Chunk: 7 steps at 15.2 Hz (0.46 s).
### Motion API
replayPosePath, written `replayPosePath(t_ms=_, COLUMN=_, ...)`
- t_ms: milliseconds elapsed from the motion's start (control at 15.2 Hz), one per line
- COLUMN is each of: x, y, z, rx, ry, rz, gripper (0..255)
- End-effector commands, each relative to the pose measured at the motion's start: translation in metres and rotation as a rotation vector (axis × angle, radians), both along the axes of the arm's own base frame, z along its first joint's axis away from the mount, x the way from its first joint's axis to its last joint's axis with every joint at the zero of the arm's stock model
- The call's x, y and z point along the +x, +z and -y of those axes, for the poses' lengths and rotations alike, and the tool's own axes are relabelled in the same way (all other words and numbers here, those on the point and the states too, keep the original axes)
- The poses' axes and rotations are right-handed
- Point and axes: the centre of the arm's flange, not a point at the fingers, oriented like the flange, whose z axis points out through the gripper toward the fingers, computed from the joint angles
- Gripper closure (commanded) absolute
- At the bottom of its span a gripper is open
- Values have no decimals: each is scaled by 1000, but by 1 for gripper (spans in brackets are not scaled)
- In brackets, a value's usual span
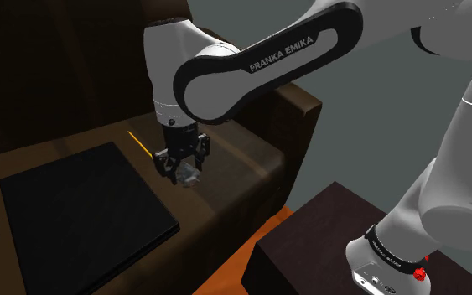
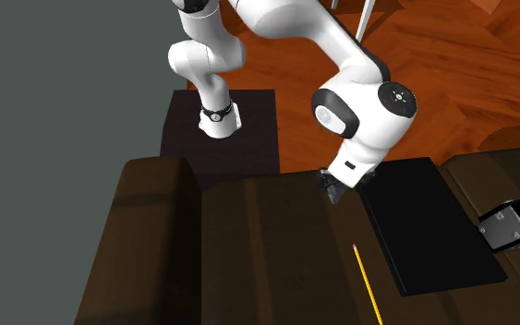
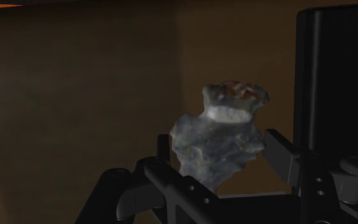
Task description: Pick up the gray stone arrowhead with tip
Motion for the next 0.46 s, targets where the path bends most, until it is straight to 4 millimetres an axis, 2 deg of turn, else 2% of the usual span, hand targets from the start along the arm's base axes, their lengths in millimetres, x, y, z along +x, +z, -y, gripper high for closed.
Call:
replayPosePath(t_ms=0, x=1, y=11, z=0, rx=0, ry=0, rz=0, gripper=255)
replayPosePath(t_ms=264, x=1, y=32, z=0, rx=0, ry=0, rz=0, gripper=255)
replayPosePath(t_ms=396, x=1, y=33, z=0, rx=0, ry=0, rz=0, gripper=255)
